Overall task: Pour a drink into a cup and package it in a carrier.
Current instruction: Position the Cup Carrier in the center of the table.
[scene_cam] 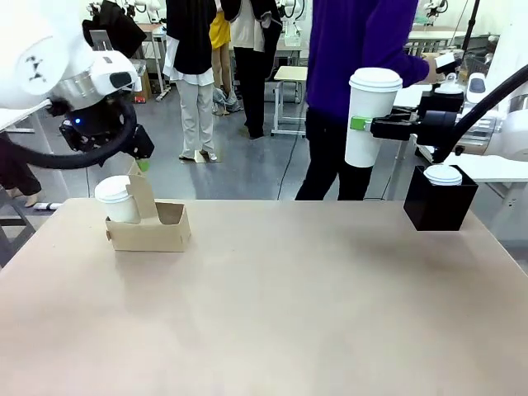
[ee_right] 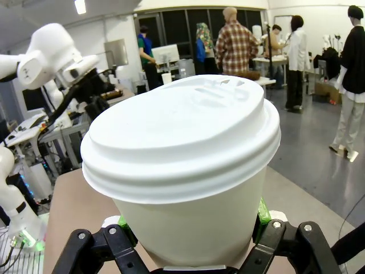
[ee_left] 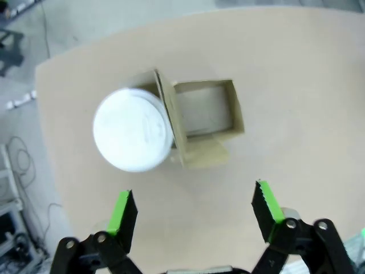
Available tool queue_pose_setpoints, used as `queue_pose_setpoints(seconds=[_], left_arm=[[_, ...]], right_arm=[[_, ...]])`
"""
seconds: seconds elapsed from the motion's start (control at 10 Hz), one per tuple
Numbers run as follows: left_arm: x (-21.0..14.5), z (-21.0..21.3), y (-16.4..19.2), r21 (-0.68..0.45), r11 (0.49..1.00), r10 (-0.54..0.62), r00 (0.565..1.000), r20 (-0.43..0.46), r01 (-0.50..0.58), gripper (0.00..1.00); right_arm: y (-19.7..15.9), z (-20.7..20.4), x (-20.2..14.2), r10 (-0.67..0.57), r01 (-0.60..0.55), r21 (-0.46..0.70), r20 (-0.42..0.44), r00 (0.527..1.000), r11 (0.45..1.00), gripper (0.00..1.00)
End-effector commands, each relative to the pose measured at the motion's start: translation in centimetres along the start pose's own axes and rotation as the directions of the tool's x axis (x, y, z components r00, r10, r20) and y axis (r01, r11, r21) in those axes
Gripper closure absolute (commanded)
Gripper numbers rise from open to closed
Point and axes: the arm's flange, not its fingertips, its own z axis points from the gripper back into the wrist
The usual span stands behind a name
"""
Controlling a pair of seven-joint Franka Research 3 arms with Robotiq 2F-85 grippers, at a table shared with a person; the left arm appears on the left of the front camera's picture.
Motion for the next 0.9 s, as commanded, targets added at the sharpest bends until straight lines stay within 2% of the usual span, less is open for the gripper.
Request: queue_pose_setpoints(seconds=[0.0,0.4,0.5,0.6,0.7,0.8], left_arm=[[3.7,-1.5,-0.6,0.045,0.997,0.070,0.996,-0.049,-0.068,0.00],[6.6,-5.1,-0.3,0.106,0.983,0.159,0.983,-0.087,-0.150,0.00],[6.5,-5.5,-0.2,0.111,0.980,0.176,0.981,-0.077,-0.167,0.06],[6.4,-6.0,0.1,0.115,0.980,0.174,0.981,-0.087,-0.163,0.56],[6.3,-6.1,0.2,0.112,0.980,0.174,0.981,-0.086,-0.164,0.63],[6.1,-6.0,0.4,0.106,0.980,0.177,0.981,-0.080,-0.168,1.00]], right_arm=[[0.1,-0.1,0.4,0.005,-0.005,0.008,0.008,1.000,1.000,0.13],[0.1,-0.1,0.4,0.005,-0.005,0.008,0.008,1.000,1.000,0.13],[0.1,-0.1,0.4,0.005,-0.005,0.008,0.008,1.000,1.000,0.13],[0.1,-0.1,0.4,0.005,-0.005,0.008,0.008,1.000,1.000,0.13],[0.1,-0.1,0.4,0.005,-0.005,0.008,0.008,1.000,1.000,0.13],[0.1,-0.1,0.4,0.005,-0.005,0.008,0.008,1.000,1.000,0.13]])
